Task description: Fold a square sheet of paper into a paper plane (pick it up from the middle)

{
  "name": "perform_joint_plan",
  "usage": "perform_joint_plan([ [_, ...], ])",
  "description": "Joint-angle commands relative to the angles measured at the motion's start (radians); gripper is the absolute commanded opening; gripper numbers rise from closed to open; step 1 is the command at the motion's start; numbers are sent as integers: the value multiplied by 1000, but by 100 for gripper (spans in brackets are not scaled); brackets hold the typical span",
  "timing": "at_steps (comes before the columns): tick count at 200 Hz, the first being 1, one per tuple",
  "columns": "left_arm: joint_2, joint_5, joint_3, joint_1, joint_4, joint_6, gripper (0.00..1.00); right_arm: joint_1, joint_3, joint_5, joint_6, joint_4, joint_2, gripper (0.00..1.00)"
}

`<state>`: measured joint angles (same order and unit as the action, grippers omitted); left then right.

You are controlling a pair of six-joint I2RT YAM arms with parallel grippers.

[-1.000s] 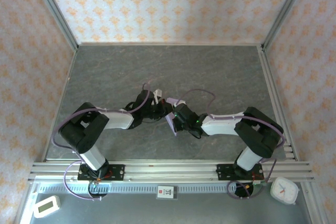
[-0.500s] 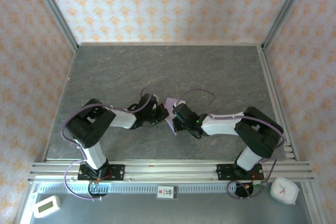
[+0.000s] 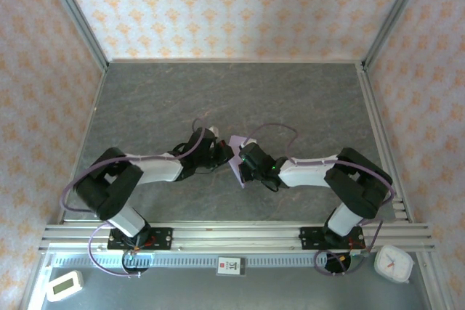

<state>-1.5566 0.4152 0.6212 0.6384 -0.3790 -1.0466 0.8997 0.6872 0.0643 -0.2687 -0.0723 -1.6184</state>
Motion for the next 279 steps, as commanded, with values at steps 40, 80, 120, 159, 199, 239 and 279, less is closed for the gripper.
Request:
perform_joint_plan([
  [40, -19, 11, -90, 81, -164, -121, 0, -1, -37, 24, 6, 101, -18, 0],
  [80, -117, -14, -101, 112, -217, -175, 0, -1, -36, 26, 2, 100, -14, 0],
  [120, -125, -81, -100, 120, -89, -190, 0, -2, -37, 27, 6, 98, -15, 0],
  [159, -119, -132, -68, 120, 24, -166, 0, -1, -40, 27, 7, 97, -14, 0],
  [199, -88, -135, -39, 117, 14, -110, 0, -2, -38, 28, 10, 101, -15, 0],
  [239, 4, -156, 51, 73, 117, 20, 0, -2, -43, 28, 10, 104, -5, 0],
  [279, 2, -93, 73, 25, 108, 86, 0, -2, -54, 25, 5, 96, 3, 0],
])
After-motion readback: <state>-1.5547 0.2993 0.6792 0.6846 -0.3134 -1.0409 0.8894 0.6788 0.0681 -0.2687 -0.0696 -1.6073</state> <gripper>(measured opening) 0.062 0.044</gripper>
